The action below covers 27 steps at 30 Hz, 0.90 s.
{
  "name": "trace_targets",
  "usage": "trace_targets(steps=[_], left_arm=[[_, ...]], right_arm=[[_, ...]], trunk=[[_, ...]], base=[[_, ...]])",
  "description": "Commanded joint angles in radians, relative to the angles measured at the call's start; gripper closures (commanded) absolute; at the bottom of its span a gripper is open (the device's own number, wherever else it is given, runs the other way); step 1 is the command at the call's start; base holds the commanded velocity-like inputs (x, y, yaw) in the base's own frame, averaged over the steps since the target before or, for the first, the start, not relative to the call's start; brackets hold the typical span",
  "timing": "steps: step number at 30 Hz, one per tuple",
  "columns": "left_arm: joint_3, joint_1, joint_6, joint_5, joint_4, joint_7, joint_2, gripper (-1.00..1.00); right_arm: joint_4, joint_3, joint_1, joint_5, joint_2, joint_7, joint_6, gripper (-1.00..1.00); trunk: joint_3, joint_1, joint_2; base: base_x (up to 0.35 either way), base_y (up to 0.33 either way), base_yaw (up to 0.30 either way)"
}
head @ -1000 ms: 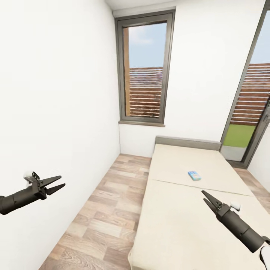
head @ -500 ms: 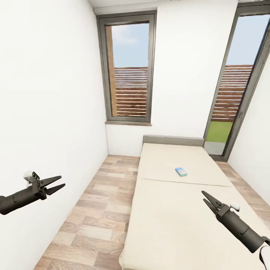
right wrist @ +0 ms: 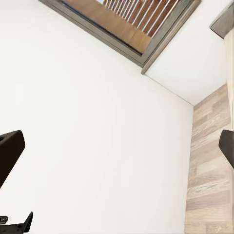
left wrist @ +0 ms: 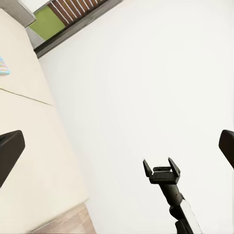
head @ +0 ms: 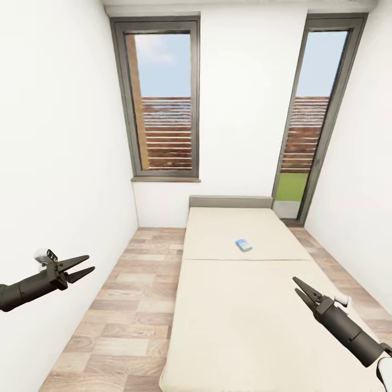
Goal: Put all the toys in the child's room - the three board games (two on the bed and one on the table), the two jigsaw puzzles on the table, and the tennis ball on the table - inside the toy box on the table in the child's room.
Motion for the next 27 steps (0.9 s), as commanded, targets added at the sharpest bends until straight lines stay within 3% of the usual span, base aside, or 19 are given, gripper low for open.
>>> trace_targets(steps=[1, 9, 27], left_arm=[[0.000, 0.000, 0.004, 0.001, 0.000, -0.002, 0.000, -1.00], [0.001, 0.001, 0.003, 0.001, 0.000, -0.001, 0.000, -1.00], [0.000, 0.000, 0.003, 0.000, 0.000, 0.003, 0.000, -1.00]], right_arm=[[0.000, -0.001, -0.001, -0.002, 0.000, 0.001, 0.006, -1.00], [0.000, -0.001, -0.001, -0.002, 0.000, 0.000, 0.006, -1.00], [0.000, -0.001, -0.001, -0.002, 0.000, 0.001, 0.006, -1.00]], trunk=[[0.000, 0.000, -0.001], [0.000, 0.000, -0.001], [0.000, 0.000, -0.001]], base=[[0.000, 0.151, -0.256], [0.000, 0.102, -0.256], [0.000, 0.006, -0.245]])
